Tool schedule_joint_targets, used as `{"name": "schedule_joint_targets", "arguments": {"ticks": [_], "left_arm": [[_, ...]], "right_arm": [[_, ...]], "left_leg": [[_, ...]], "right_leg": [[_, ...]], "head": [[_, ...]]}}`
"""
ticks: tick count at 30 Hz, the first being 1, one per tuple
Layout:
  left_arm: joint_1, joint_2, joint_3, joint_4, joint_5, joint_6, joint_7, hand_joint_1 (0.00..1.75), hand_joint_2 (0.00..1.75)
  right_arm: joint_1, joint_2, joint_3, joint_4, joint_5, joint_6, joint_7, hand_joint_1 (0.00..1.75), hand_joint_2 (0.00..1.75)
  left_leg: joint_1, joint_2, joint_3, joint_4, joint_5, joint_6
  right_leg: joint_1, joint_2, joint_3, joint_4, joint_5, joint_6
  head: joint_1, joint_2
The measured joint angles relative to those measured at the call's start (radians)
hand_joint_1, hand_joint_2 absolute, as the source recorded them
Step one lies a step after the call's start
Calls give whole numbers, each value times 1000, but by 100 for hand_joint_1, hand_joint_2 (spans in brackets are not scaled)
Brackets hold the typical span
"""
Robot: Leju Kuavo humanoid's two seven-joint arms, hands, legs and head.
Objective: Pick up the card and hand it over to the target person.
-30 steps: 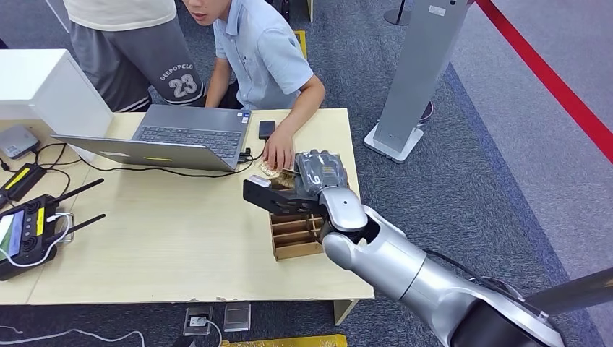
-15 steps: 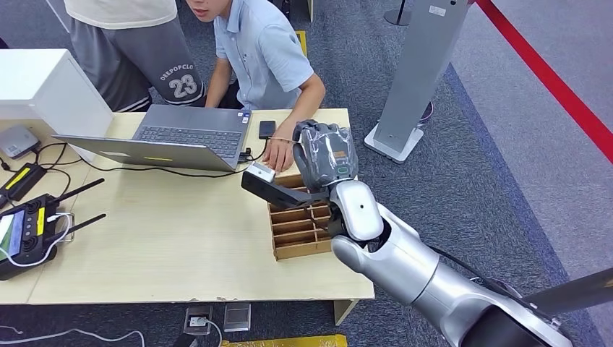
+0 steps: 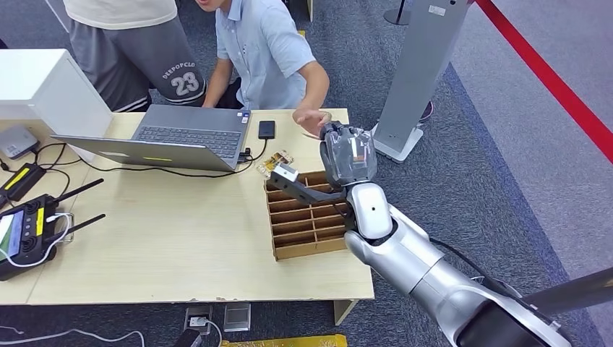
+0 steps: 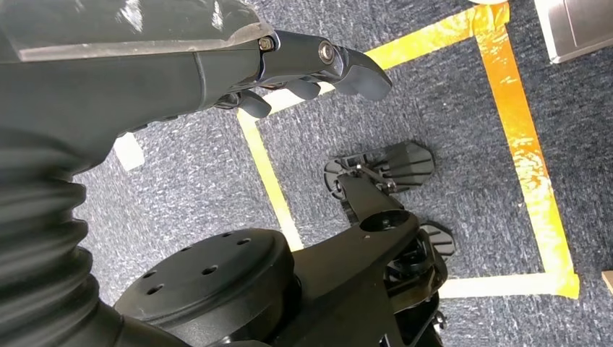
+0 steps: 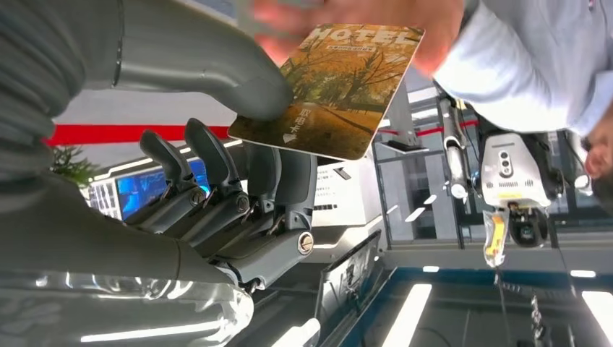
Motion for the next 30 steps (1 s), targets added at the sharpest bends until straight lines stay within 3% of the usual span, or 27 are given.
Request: {"name": "schedule_joint_targets", "arguments": {"ticks": [13, 16, 17, 20, 25, 30], "left_arm": [[-1, 2, -6, -3, -6, -26, -9, 0, 175], [-2, 2, -9, -1, -11, -29, -15, 0, 175], [-2, 2, -9, -1, -11, -28, -17, 0, 131], [-1, 1, 5, 2, 3, -19, -7, 0, 0], [14, 0, 19, 1, 16, -2, -12, 0, 0], [34, -2, 34, -1, 32, 12, -27, 0, 0]], "right_arm": [[-3, 18, 4, 31, -22, -2, -24, 154, 175], [-4, 20, 7, 35, -24, -3, -26, 38, 44], [-4, 20, 8, 35, -25, -2, -27, 0, 0], [1, 26, 6, 30, -46, -10, -40, 0, 0], [41, 18, -26, -72, -140, -71, -79, 0, 0], [141, -27, -104, -336, -281, -206, -177, 0, 0]], "left_leg": [[0, -1, -1, 1, 0, 0], [0, -1, -1, 2, -1, 0], [0, -1, -1, 1, 0, 0], [0, -1, 0, -1, 1, 0], [0, -1, -1, 1, 0, 0], [0, -1, -2, 2, -1, 0]], "right_leg": [[0, -1, -1, 1, 0, 0], [0, -1, -1, 1, -1, 0], [0, -1, 0, 1, -1, 0], [0, -1, 1, -1, 0, 0], [0, -1, -1, 1, 0, 0], [0, -2, -1, 1, -2, 0]], "head": [[0, 0], [0, 0], [0, 0], [0, 0], [0, 0], [0, 0]]}}
